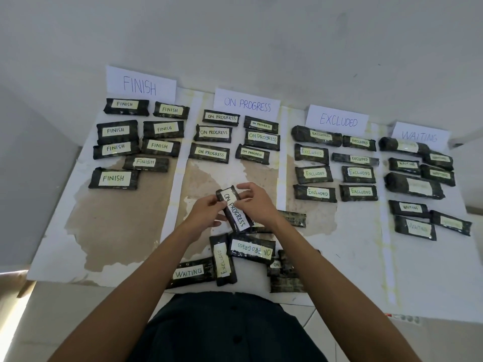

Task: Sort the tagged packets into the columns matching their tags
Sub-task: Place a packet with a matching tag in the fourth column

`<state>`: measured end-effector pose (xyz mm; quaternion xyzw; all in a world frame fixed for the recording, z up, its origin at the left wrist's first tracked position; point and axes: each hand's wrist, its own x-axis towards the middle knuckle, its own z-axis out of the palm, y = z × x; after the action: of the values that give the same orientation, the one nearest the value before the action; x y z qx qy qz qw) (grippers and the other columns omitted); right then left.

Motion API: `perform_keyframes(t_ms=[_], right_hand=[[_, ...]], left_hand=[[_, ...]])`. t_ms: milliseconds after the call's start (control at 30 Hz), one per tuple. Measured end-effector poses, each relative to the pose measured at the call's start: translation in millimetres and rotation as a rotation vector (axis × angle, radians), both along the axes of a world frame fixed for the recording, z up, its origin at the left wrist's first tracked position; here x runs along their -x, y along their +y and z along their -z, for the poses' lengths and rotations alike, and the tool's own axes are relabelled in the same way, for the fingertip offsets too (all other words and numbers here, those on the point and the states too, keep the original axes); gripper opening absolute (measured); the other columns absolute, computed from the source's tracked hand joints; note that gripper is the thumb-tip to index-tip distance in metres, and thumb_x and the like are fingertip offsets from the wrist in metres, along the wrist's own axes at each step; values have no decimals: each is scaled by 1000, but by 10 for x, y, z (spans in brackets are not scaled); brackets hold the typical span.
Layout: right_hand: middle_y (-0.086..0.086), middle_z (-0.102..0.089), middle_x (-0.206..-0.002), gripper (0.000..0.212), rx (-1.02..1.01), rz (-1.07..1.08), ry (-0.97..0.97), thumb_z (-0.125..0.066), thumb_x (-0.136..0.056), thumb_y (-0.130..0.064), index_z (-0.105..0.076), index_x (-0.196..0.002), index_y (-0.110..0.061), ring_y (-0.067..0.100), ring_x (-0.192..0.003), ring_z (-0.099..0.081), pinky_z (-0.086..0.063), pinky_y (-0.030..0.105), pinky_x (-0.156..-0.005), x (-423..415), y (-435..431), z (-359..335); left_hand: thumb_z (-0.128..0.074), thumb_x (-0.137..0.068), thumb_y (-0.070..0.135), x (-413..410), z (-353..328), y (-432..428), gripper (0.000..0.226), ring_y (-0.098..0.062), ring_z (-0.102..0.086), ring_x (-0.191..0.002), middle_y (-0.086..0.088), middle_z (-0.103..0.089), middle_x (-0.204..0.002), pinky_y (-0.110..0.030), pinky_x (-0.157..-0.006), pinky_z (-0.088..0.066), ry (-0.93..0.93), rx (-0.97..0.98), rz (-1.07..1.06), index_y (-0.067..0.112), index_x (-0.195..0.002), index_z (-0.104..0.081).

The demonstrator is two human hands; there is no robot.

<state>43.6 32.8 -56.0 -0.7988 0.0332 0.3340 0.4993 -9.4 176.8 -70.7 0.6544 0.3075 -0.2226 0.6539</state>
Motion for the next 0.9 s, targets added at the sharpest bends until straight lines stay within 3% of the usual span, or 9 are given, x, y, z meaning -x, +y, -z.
perform_keyframes(t_ms=[133,333,433,533,600,667,733,900], right_hand=[[2,-51,-113,64,269,-253,-285,-75,-73,-32,-46,-129,-19,15,-98,-55,-51,29,-80,14,-38,-5],[5,-55,-116,62,557,-419,-576,-71,-73,-31,-48,-129,-17,26,-103,-54,-49,41,-84,-192,-106,110],[3,-56,-123,61,661,-439,-630,-71,-76,-32,-48,-131,-19,27,-110,-50,-41,43,-92,-443,-144,217],[5,-56,-128,59,689,-491,-636,-70,-78,-24,-47,-132,-19,28,-114,-49,-38,43,-94,-709,-178,328],[6,-56,-127,58,679,-515,-638,-66,-79,-16,-46,-134,-20,29,-113,-49,-39,43,-93,-852,-189,393],[7,-55,-130,56,674,-543,-651,-65,-81,-12,-47,-133,-17,29,-116,-48,-39,42,-94,-955,-194,456],[8,-54,-131,56,671,-580,-663,-65,-81,-9,-47,-134,-16,30,-116,-48,-40,42,-93,-1000,-193,504],[9,-52,-132,57,652,-603,-693,-61,-79,-2,-47,-134,-13,31,-114,-49,-40,41,-92,-968,-242,598]], left_hand=[[-51,-94,14,-113,-1,-83,16,-19,-68,-74,-7,-69,-95,-25,-59,-50,18,55,-105,10,-106,-61],[-49,-95,10,-345,-5,-209,16,-17,-67,-79,-5,-69,-95,-27,-68,-55,13,95,-135,11,-106,-61],[-51,-93,15,-498,99,-199,29,-17,-62,-89,-4,-64,-105,-32,-77,-52,-39,-118,-36,13,-122,-56],[-52,-91,19,-623,238,-125,49,-22,-51,-115,-5,-52,-131,-33,-90,-45,-136,-417,192,17,-139,-41],[-51,-89,20,-678,334,-95,56,-30,-39,-128,-10,-41,-142,-41,-101,-39,-221,-653,383,16,-142,-35],[-52,-88,20,-722,399,-88,59,-34,-36,-128,-14,-37,-144,-44,-102,-37,-295,-850,536,13,-143,-33],[-53,-86,20,-741,451,-95,60,-35,-36,-126,-16,-37,-144,-44,-101,-37,-332,-954,634,11,-142,-32],[-53,-86,19,-684,540,-129,63,-36,-32,-130,-17,-31,-147,-46,-101,-36,-330,-1002,714,10,-143,-31]])
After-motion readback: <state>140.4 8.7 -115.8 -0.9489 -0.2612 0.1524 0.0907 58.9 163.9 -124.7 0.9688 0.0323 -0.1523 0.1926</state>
